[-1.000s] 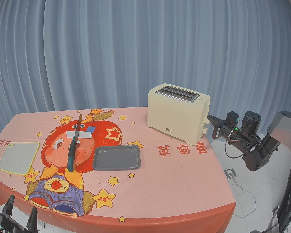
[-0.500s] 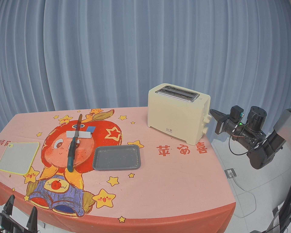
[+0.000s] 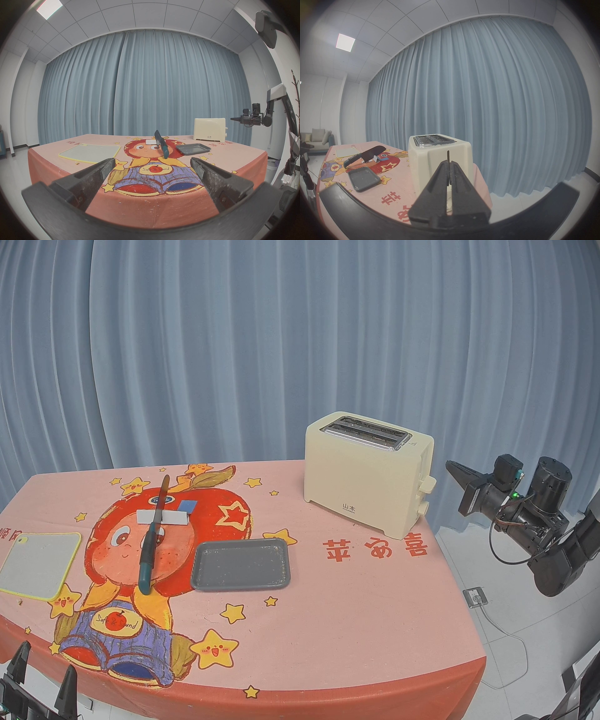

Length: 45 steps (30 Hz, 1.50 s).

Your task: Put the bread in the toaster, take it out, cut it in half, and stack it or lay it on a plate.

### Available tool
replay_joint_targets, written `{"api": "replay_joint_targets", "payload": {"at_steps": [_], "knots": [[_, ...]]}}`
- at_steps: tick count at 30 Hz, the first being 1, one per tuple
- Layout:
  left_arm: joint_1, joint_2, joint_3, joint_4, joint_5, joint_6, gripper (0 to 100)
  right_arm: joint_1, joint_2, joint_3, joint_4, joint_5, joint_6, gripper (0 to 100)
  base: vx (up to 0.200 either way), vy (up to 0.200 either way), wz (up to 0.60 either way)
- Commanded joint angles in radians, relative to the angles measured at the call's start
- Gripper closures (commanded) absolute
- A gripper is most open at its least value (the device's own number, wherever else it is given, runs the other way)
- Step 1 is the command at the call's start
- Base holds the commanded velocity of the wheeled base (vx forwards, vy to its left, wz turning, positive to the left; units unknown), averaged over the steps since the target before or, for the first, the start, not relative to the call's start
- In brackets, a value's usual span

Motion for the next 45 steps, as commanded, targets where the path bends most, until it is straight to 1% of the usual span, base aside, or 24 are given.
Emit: {"api": "replay_joint_targets", "payload": {"at_steps": [1,3,5,7,10,11,15,20,29,34,45], "knots": [[0.0,-0.015,0.018,0.0,0.0,0.0,0,-0.016,-0.084,0.07,-0.002,0.0,0.001,100,0.0,0.0,0.0],[0.0,-0.015,0.018,0.0,-0.001,0.001,0,-0.02,-0.098,0.085,0.003,0.002,0.003,100,0.0,0.0,0.0],[0.0,-0.015,0.018,0.0,0.0,0.001,0,-0.023,-0.121,0.099,-0.005,-0.001,-0.013,100,0.0,0.0,0.0],[0.0,-0.015,0.018,0.0,0.0,0.0,0,-0.02,-0.134,0.103,-0.008,-0.001,-0.014,100,0.0,0.0,0.0],[0.0,-0.015,0.018,0.0,0.0,0.001,0,0.0,-0.205,0.172,-0.005,-0.001,-0.022,100,0.0,0.0,0.0],[0.0,-0.015,0.018,0.0,0.0,0.0,0,0.01,-0.216,0.18,-0.002,-0.001,-0.024,100,0.0,0.0,0.0],[0.0,-0.015,0.018,0.0,-0.001,0.001,0,0.033,-0.242,0.185,-0.003,-0.003,-0.025,100,0.0,0.0,0.0],[0.0,-0.015,0.018,0.001,0.0,0.0,0,0.029,-0.268,0.186,-0.009,0.002,-0.036,100,0.0,0.0,0.0],[0.0,-0.015,0.018,0.001,0.0,0.0,0,0.026,-0.266,0.18,-0.009,0.005,-0.037,100,0.0,0.0,0.0],[0.0,-0.015,0.018,0.0,-0.001,0.0,0,0.024,-0.262,0.182,-0.008,0.006,-0.057,100,0.0,0.0,0.0],[0.0,-0.015,0.018,0.0,0.0,0.0,0,0.03,-0.256,0.171,-0.008,0.006,-0.057,100,0.0,0.0,0.0]]}}
